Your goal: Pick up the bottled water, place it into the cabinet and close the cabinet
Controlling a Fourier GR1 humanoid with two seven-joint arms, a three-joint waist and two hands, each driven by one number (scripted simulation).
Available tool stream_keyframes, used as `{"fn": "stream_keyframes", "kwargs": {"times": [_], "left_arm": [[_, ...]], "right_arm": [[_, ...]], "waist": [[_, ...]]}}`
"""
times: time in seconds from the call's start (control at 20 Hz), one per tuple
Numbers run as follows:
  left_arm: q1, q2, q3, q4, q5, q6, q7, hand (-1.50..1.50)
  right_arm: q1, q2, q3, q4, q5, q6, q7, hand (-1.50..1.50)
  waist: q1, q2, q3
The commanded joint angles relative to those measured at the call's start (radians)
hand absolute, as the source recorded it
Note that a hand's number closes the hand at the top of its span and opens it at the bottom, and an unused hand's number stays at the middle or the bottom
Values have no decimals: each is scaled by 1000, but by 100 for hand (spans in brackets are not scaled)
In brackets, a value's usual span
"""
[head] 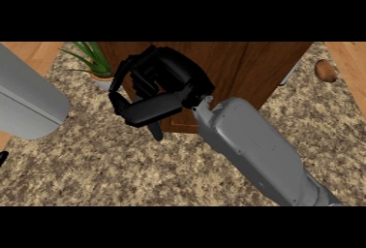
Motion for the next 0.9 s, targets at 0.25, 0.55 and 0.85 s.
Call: {"fn": "stream_keyframes", "kwargs": {"times": [0.25,0.55,0.85], "left_arm": [[-3,-16,14,-2,-13,-20,28,-150],[-25,-10,23,-42,-2,4,63,-150],[-60,-34,-4,-35,-11,11,85,-150]], "right_arm": [[12,-101,-103,131,86,9,-121,150],[-78,-116,-153,168,112,-44,-110,-150],[-89,-113,-164,175,104,-38,-107,-150]], "waist": [[-12,12,4],[-7,15,4],[-16,16,3]]}}
